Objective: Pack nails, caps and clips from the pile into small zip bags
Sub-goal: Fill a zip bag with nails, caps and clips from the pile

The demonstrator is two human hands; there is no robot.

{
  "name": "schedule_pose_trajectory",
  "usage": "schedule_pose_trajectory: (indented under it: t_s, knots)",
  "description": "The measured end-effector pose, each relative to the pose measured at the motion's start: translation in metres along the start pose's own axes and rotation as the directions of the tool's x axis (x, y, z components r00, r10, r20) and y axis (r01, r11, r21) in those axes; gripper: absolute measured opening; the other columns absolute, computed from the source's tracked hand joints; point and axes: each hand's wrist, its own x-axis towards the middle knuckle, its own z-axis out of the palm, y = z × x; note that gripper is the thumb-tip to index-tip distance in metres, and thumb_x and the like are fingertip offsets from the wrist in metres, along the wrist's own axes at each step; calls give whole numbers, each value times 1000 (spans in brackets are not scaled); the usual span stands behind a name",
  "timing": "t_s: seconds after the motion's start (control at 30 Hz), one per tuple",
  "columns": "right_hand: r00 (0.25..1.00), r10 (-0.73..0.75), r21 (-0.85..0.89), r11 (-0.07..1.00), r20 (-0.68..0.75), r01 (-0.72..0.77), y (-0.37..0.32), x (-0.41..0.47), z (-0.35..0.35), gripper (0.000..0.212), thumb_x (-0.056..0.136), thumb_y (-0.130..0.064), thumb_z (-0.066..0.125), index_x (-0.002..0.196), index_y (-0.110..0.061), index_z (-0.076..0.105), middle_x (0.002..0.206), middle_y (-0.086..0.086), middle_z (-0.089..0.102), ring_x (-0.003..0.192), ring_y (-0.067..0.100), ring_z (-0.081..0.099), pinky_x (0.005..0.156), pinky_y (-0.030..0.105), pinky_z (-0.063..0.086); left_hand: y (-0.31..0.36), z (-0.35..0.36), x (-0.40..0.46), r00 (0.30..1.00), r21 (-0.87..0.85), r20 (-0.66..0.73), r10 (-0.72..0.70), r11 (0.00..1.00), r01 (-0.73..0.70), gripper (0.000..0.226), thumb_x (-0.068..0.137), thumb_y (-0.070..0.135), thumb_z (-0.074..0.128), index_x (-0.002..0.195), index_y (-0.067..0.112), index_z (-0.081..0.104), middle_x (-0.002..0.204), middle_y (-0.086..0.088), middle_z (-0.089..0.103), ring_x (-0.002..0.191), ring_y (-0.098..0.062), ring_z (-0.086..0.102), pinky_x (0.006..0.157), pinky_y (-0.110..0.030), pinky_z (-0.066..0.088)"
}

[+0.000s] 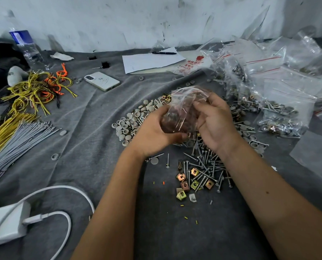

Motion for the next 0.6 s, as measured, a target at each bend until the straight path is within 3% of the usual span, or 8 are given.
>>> schedule_pose_trajectory:
  t_s: [0.07,0.27,0.5,0.6]
  knots:
    - [1000,-1,-1,1000,-18,1,1,0,2,30,100,11,45,121,-3,61,94,7,76,88,19,73,72,35,61,0,3,1,1000,26,22,6,1000,-6,61,70,-11,88,122,6,62,103,-3,80,97,-15,77,91,-28,59]
    - [995,-21,-51,999,-92,16,0,3,0,30,101,10,45,127,2,58,99,11,77,94,21,75,80,38,63,0,2,-1,997,-124,71,-29,992,37,64,72,-22,80,127,2,58,103,-12,79,98,-26,77,91,-39,62]
    - [989,-15,-67,998,-144,5,0,4,-1,28,102,7,47,123,-2,61,98,8,79,92,23,77,70,36,62,2,3,-2,995,-220,85,-44,974,62,59,71,-22,80,119,5,59,99,-4,79,97,-21,77,87,-30,60]
    - [987,-20,-57,998,-160,11,0,4,-1,25,101,7,48,121,-1,61,97,8,79,91,22,77,69,33,61,3,3,-2,992,-241,108,-57,967,82,59,70,-22,80,122,-3,59,104,-9,78,99,-23,76,88,-30,60]
